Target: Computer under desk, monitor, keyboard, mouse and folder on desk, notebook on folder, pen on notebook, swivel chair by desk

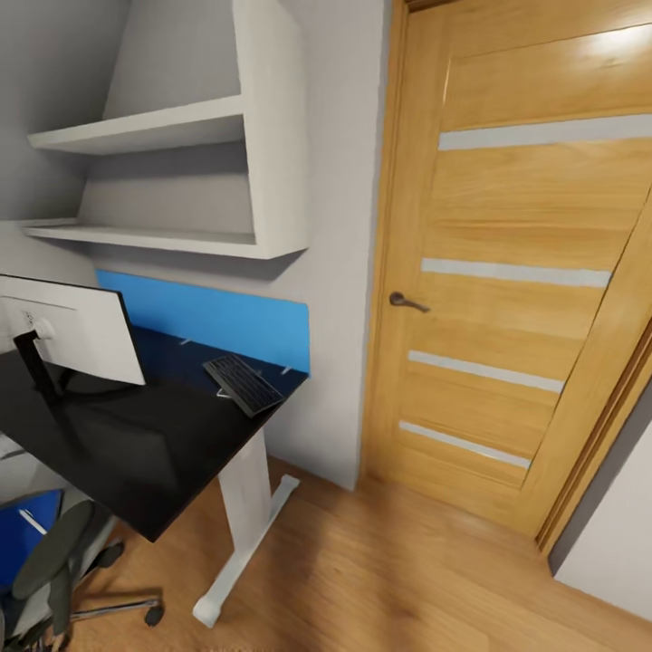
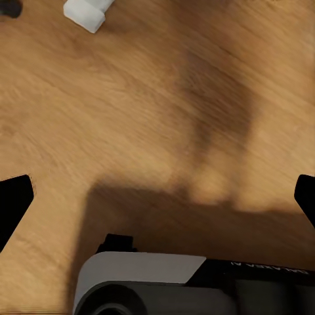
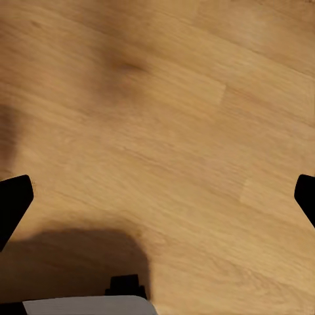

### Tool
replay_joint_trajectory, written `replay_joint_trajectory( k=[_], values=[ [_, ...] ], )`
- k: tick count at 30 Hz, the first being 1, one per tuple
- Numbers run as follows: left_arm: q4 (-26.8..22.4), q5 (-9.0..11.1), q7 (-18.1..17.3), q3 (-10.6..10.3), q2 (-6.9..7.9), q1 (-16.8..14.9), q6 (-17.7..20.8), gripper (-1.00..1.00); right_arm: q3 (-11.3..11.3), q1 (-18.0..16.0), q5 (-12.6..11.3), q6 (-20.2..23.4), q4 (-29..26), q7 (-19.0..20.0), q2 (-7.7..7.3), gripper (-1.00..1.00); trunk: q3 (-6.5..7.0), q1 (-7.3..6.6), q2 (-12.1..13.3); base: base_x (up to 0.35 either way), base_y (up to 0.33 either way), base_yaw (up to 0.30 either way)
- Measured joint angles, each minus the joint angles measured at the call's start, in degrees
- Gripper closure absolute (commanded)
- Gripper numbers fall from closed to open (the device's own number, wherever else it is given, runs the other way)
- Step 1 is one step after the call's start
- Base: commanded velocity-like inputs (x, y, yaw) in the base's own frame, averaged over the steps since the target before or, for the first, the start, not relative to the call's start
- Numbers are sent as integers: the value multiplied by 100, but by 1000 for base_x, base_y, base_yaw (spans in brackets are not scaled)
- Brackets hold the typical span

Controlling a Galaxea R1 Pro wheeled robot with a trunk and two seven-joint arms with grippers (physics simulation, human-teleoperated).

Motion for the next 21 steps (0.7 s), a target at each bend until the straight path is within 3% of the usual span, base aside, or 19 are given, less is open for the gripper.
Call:
replay_joint_trajectory(
  k=[8,21],
  values=[
    [0,12,-2,17,26,0,-1,-100,-1,2,-1,-6,10,0,5,-100,-10,0,0,0,0,232],
    [-16,27,5,25,101,0,-1,-100,-6,2,1,-21,36,17,-15,-100,-23,0,0,0,0,17]
  ],
)
